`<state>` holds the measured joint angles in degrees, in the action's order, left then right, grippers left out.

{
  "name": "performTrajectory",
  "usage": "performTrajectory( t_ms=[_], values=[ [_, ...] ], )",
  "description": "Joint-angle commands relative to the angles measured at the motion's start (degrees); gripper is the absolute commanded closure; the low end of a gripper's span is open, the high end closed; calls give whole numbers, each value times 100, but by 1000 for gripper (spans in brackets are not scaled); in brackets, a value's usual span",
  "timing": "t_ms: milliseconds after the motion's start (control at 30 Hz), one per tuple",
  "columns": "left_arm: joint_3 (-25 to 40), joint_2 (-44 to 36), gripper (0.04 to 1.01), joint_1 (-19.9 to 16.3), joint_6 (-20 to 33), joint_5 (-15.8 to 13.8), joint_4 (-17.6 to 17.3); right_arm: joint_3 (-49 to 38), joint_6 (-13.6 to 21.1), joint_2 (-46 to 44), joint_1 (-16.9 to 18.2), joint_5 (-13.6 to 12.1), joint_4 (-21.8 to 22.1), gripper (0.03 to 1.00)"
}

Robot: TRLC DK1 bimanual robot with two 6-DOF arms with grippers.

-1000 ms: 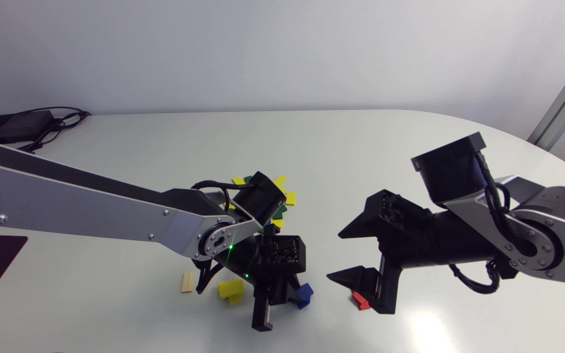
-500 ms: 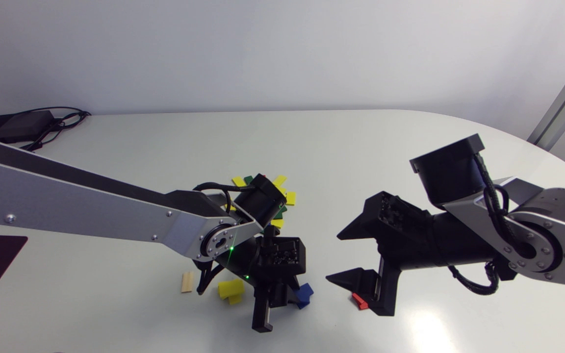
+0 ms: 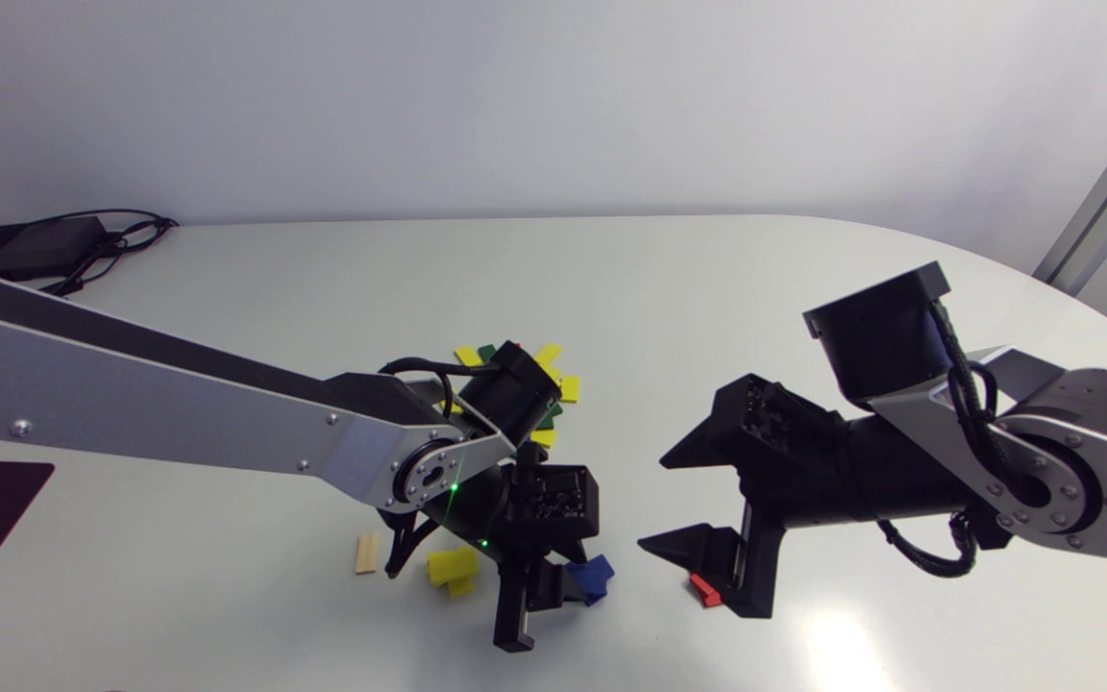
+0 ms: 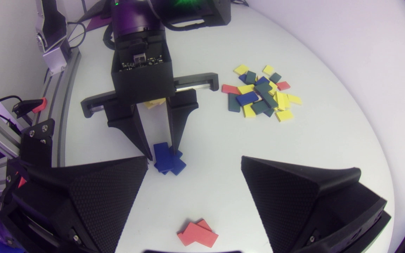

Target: Take domino bricks one by one from the mixed stack on the table and place each onto the existing stack of the same color.

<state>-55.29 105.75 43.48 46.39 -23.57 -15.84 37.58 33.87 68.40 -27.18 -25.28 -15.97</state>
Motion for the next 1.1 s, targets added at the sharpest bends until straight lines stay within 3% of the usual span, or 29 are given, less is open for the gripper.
performTrajectory(
  t_ms=[0,300,467,933,1067],
  values=[
    [-52,15,572,-59,-130,11,-104,-190,-64,7,-42,23,67,100],
    [-123,-793,574,-200,-271,11,-781,-155,-82,15,-103,84,67,102],
    [-52,-1180,564,-253,-376,28,-904,-146,-108,15,-139,120,76,100],
    [308,-2076,239,-736,-631,90,-957,179,-91,578,-613,436,138,100],
    [431,-2340,228,-1053,-702,116,-957,337,-82,815,-727,515,129,100]
  ],
)
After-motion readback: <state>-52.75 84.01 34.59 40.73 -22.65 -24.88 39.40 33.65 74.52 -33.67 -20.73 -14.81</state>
